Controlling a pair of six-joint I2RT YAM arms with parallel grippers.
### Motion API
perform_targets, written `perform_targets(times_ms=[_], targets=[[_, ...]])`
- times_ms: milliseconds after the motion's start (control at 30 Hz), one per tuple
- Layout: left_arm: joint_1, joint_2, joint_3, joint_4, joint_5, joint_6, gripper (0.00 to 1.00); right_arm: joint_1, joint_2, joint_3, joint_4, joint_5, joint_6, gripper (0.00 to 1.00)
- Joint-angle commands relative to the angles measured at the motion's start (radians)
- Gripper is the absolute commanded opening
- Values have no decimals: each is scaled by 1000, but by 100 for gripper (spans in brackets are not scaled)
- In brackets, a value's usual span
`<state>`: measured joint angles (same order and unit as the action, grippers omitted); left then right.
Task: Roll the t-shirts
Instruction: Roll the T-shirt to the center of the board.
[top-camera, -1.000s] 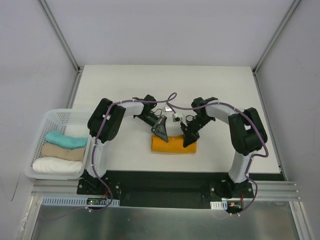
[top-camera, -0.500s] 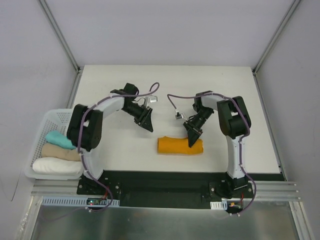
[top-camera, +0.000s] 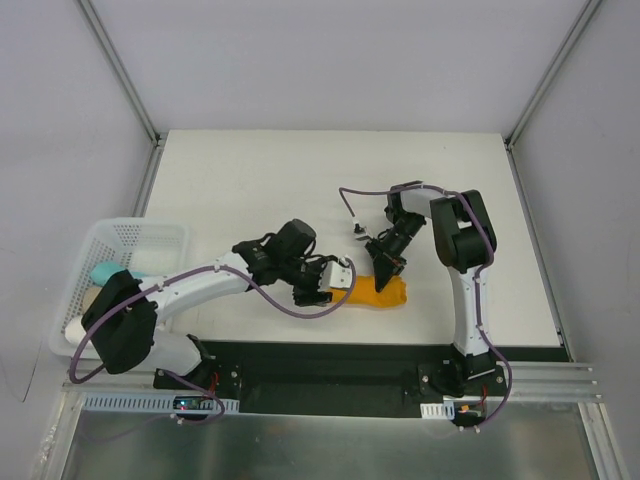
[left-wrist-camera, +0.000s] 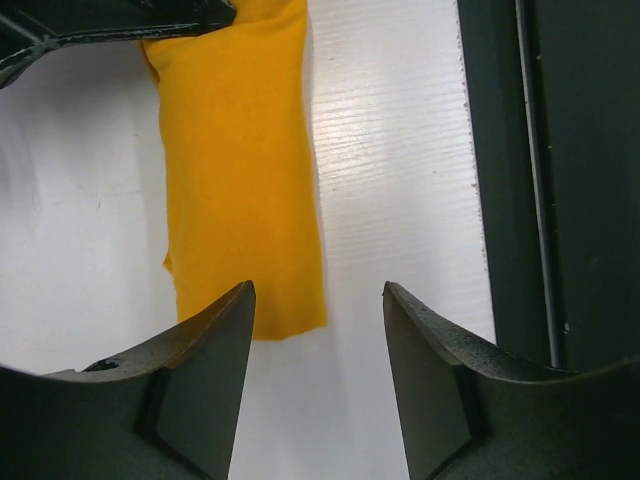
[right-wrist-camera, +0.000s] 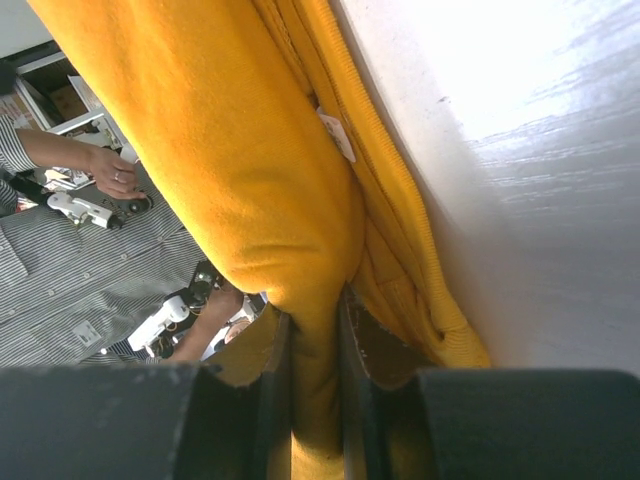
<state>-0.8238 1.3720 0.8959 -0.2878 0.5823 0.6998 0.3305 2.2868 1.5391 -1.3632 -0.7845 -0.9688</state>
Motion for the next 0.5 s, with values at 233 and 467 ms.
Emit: perform_targets(times_ms=[233, 467], targets=[[-98, 149, -19, 225, -142, 141, 61, -4, 31, 23, 49, 77, 12, 1], [-120, 237, -25, 223, -142, 155, 61, -2, 51, 46, 21, 71, 1, 1]])
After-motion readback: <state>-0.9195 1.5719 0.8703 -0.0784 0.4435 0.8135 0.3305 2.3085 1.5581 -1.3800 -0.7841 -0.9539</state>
